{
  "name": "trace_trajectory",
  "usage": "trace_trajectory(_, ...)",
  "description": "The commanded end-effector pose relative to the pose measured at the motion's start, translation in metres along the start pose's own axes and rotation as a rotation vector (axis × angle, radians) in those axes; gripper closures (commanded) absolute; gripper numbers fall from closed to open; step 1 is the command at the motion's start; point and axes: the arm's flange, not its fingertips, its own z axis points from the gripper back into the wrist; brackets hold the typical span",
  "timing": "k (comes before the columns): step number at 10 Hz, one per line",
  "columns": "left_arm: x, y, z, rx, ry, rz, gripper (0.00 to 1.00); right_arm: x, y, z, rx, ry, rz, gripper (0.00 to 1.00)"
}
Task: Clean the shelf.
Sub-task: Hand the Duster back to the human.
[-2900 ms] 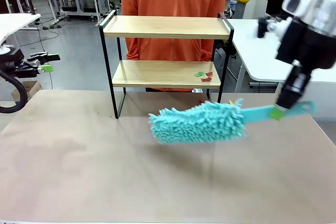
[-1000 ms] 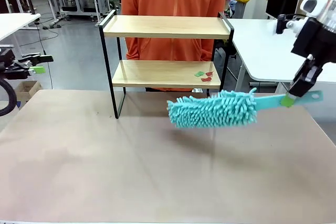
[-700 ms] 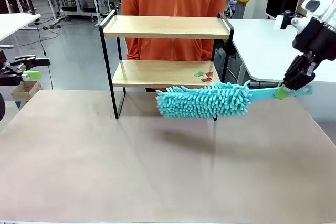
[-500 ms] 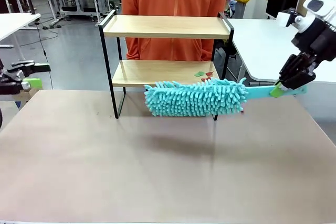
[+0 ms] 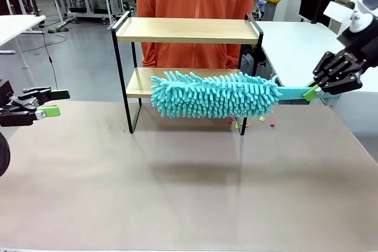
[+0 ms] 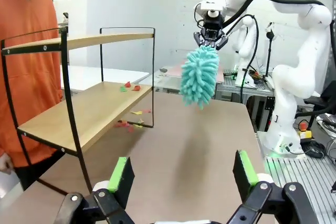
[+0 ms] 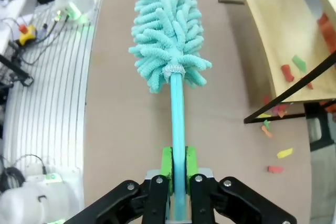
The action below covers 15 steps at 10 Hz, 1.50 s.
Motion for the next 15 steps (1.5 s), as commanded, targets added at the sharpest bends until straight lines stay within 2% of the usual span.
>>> trace_trajectory(1,0.008,-0.024,-0.022,-0.016,0.002,0.009,0.00,-0.012,-0.018,-0.009,0.016,-0.021,0.081,0.87)
trace_trajectory(3,0.012,-0.026,-0.030,-0.059,0.014,0.012,0.00,-0.017,-0.028,-0.016,0.034,-0.037,0.078,0.87)
trace_trajectory(4,0.007,-0.002,-0.015,-0.031,0.005,0.005,0.00,-0.017,-0.030,-0.018,0.038,-0.028,0.066,0.87)
trace_trajectory(5,0.007,-0.002,-0.015,-0.031,0.005,0.005,0.00,-0.020,-0.017,-0.018,0.032,0.007,0.058,0.87)
trace_trajectory(9,0.006,-0.002,-0.017,-0.033,0.008,0.015,0.00,-0.020,-0.017,-0.018,0.032,0.007,0.058,0.87)
trace_trajectory(10,-0.003,-0.010,-0.044,-0.051,0.020,-0.004,0.00,-0.020,-0.017,-0.018,0.032,0.007,0.058,0.87)
trace_trajectory(12,-0.015,-0.022,-0.086,-0.085,-0.044,-0.020,0.00,-0.020,-0.017,-0.018,0.032,0.007,0.058,0.87)
trace_trajectory(15,-0.033,-0.036,-0.140,-0.114,-0.073,-0.018,0.00,-0.020,-0.017,-0.018,0.032,0.007,0.058,0.87)
